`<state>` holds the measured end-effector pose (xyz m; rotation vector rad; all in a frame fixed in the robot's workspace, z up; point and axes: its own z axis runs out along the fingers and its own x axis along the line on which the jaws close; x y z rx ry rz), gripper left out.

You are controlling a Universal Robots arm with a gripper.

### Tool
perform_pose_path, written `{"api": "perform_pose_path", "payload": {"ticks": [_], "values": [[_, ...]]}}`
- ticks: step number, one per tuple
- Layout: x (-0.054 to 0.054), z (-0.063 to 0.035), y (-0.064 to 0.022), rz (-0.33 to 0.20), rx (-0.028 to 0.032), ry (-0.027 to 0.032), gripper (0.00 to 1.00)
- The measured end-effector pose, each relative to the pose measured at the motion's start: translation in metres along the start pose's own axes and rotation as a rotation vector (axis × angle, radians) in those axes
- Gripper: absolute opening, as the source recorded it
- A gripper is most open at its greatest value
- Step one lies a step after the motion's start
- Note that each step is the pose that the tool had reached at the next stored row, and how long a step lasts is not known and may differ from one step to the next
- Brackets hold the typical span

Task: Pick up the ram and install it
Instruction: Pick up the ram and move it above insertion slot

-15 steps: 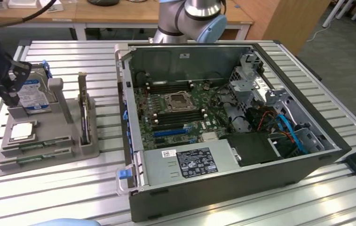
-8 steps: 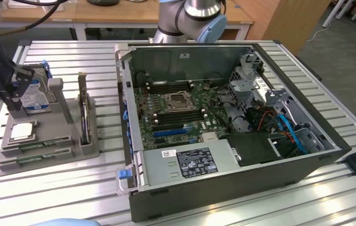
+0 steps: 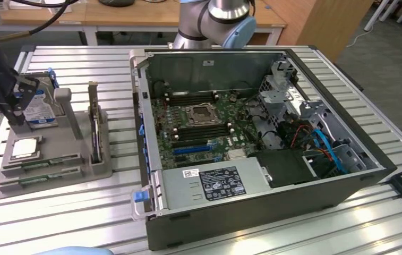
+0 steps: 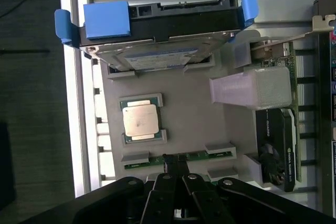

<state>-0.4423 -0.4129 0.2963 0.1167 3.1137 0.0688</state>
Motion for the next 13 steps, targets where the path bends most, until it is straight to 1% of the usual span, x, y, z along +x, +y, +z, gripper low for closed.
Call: {"api": "perform_pose_path", "payload": {"ticks": [1, 3, 4, 5, 6, 7, 9, 13], "values": [[0.0000, 0.0000, 0.0000, 0.000, 0.0000, 0.0000, 0.11], [0.0000, 0.0000, 0.0000, 0.000, 0.0000, 0.0000, 0.23], [0.0000, 0.0000, 0.0000, 0.000, 0.0000, 0.0000, 0.23], [0.0000, 0.0000, 0.0000, 0.000, 0.0000, 0.0000, 0.29], [0.0000, 0.0000, 0.0000, 0.000, 0.0000, 0.0000, 0.29], [0.0000, 0.0000, 0.0000, 0.000, 0.0000, 0.0000, 0.35], [0.0000, 0.0012, -0.0001, -0.012, -0.0008, -0.0021, 0.35], [0.0002, 0.0045, -0.0002, -0.084, -0.0023, 0.0013, 0.35]]}}
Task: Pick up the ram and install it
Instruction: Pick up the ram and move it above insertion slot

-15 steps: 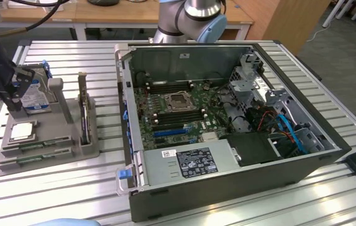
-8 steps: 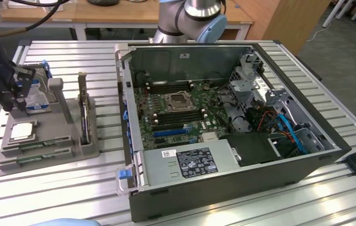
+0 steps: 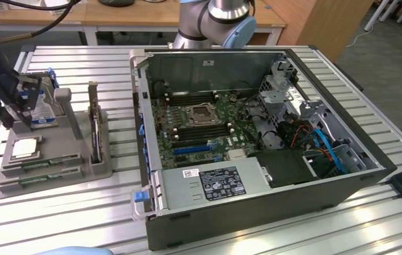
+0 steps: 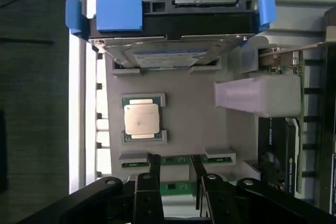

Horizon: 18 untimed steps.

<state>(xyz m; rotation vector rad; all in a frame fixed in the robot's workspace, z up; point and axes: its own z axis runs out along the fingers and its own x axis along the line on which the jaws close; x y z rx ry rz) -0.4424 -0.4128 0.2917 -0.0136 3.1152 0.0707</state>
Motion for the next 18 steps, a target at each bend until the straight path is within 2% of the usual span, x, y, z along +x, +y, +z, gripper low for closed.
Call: {"api": "perform_pose_path", "payload": {"ticks": [8, 18], "values": [[0.0002, 0.0076, -0.0004, -0.146, -0.0038, 0.0066, 0.35], [0.0002, 0.0106, -0.0005, -0.328, -0.0084, 0.0149, 0.35]]}}
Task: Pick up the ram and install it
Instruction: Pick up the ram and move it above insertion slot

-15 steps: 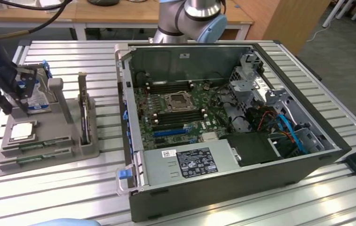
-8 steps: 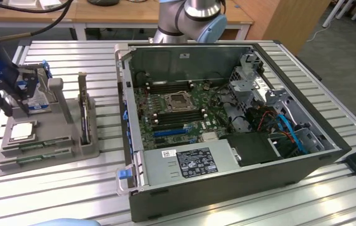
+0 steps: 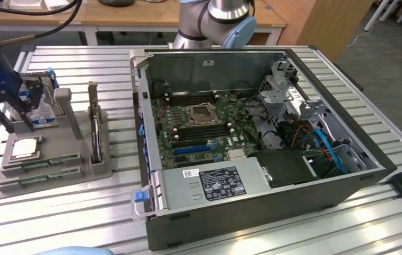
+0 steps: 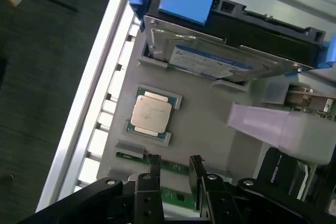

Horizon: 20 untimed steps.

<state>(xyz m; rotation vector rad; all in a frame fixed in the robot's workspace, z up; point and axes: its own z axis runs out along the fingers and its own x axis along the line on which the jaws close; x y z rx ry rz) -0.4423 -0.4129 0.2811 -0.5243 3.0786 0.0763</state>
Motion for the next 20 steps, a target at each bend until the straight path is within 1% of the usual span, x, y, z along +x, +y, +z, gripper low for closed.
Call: {"api": "perform_pose_path", "payload": {"ticks": [20], "values": [[0.0001, 0.0052, -0.0002, -0.363, -0.0093, 0.0165, 0.35]]}}
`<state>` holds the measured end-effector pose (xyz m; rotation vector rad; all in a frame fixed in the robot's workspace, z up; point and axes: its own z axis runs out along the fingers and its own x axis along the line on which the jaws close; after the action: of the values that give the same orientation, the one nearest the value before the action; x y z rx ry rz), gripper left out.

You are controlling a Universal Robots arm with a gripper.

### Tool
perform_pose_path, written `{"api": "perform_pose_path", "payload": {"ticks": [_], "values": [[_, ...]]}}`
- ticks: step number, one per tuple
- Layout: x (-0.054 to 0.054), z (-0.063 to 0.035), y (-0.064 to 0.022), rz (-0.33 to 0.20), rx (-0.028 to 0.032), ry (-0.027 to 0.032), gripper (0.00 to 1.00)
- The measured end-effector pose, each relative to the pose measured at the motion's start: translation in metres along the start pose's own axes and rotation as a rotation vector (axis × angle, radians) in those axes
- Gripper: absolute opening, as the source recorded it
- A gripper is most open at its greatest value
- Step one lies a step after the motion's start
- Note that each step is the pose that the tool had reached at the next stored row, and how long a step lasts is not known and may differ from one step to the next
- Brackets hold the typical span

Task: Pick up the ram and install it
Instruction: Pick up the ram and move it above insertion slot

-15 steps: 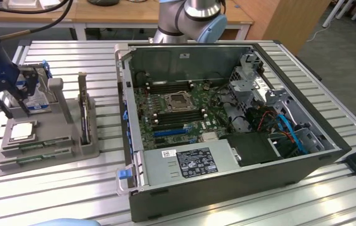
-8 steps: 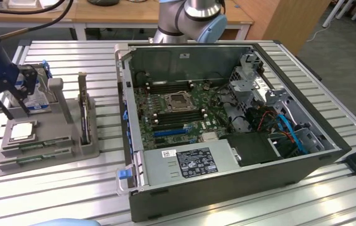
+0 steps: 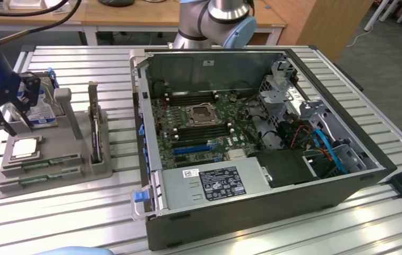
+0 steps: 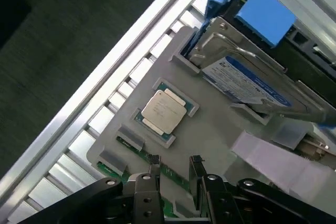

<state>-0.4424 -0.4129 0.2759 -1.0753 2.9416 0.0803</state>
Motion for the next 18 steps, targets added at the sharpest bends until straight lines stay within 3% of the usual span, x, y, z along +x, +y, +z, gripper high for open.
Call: {"api": "perform_pose_path", "payload": {"ticks": [18], "values": [[0.0001, 0.0046, -0.0002, -0.327, -0.0084, 0.0148, 0.35]]}}
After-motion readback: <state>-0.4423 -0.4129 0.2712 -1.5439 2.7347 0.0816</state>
